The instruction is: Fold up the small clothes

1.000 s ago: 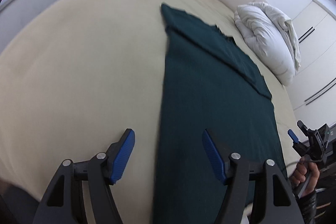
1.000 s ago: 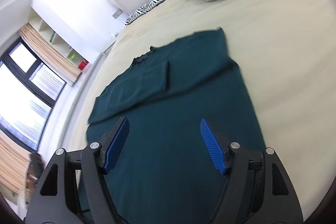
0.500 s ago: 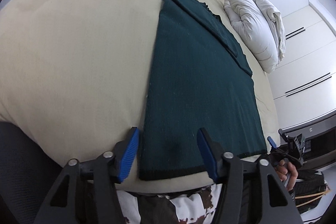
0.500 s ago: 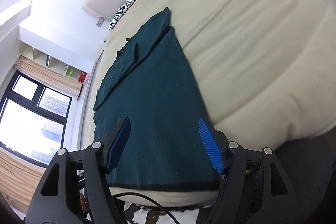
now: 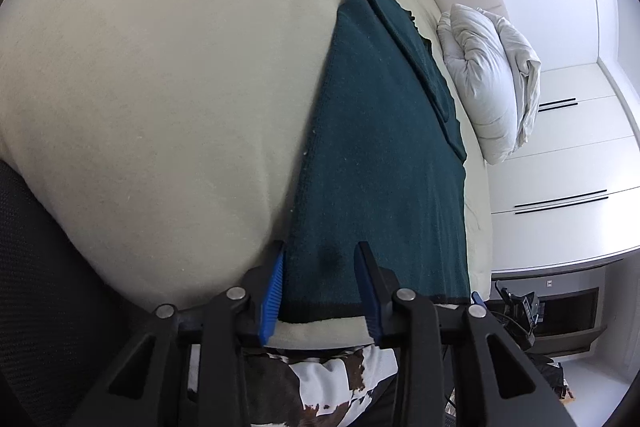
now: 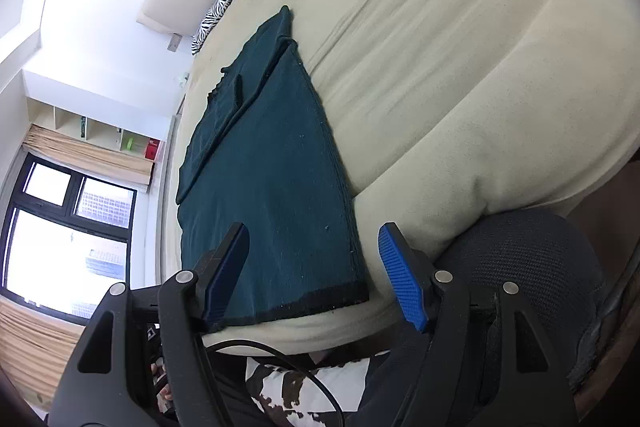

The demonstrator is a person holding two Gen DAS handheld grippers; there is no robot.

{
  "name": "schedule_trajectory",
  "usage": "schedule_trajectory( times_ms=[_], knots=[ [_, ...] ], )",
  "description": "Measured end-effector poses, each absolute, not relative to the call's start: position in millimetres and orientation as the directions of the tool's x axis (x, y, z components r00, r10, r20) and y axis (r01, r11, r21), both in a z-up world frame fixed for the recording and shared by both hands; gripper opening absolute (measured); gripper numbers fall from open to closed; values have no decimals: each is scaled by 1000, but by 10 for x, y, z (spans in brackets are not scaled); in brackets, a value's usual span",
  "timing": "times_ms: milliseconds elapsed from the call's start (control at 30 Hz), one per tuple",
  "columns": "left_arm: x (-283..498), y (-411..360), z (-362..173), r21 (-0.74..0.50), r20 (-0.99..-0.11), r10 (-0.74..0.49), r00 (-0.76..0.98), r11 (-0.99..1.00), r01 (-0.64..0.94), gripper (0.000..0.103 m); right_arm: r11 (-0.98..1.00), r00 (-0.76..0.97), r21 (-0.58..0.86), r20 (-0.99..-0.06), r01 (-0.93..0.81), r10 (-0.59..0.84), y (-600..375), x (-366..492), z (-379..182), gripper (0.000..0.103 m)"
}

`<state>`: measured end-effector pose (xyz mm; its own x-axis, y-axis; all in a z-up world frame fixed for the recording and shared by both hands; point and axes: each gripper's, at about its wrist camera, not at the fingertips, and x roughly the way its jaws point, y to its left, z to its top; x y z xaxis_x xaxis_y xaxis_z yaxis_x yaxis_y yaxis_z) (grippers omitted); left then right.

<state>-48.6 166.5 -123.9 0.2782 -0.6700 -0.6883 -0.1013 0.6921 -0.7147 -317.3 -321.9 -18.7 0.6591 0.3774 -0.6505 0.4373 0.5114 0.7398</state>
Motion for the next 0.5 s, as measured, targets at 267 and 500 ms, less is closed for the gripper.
schedule_trajectory(
  times_ms=[267,500],
  knots=[
    [-517,1668,-1255,-700,-703,-658,271,708,-94,7,510,538,697,-715,504,446,-3188,-3008,-185,66],
    [-531,1684,-1262,-702,-700,-660,274,707,-90,7,551,410,629,-777,548,479,-3121,-2821,-285,64]
  ],
)
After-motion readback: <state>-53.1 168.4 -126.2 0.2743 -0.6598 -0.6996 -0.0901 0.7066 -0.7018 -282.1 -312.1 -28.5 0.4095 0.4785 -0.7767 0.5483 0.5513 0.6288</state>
